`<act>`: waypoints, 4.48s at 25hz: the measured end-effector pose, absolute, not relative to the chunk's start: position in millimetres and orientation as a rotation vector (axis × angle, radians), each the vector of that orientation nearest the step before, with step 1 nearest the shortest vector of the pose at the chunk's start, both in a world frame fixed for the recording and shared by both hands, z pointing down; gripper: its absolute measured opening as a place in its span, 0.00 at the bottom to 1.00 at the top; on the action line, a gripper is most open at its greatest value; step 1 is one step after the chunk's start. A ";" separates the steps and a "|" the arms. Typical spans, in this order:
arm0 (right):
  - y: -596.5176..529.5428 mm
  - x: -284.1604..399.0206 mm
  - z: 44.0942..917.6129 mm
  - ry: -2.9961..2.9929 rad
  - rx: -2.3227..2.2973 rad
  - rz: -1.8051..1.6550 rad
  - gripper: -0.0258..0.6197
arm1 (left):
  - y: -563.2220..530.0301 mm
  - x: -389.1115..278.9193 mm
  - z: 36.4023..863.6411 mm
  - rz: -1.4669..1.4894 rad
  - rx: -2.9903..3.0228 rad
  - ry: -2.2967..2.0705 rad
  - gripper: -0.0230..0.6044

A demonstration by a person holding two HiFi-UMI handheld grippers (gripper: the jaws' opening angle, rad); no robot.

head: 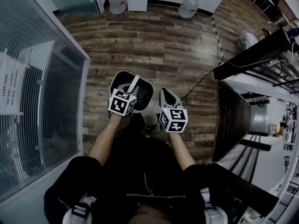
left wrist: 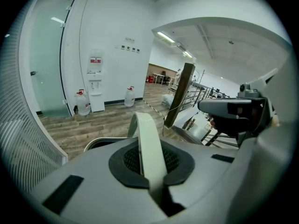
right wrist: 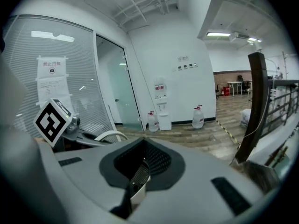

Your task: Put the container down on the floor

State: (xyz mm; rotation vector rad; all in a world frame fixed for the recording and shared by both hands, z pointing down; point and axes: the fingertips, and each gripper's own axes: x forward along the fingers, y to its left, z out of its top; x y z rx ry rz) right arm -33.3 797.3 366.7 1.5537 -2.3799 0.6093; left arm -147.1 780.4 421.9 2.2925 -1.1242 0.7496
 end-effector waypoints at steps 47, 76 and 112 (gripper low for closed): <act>522.7 -80.8 384.8 -2.405 1.389 0.615 0.06 | 546.8 -166.4 462.2 0.795 2.160 -1.055 0.06; 360.5 10.5 388.3 -2.446 1.410 0.685 0.06 | 370.3 -79.2 448.1 0.792 2.143 -1.088 0.06; 127.4 -54.1 396.5 -2.307 1.450 0.622 0.06 | 133.1 -126.8 470.6 0.779 2.202 -0.941 0.06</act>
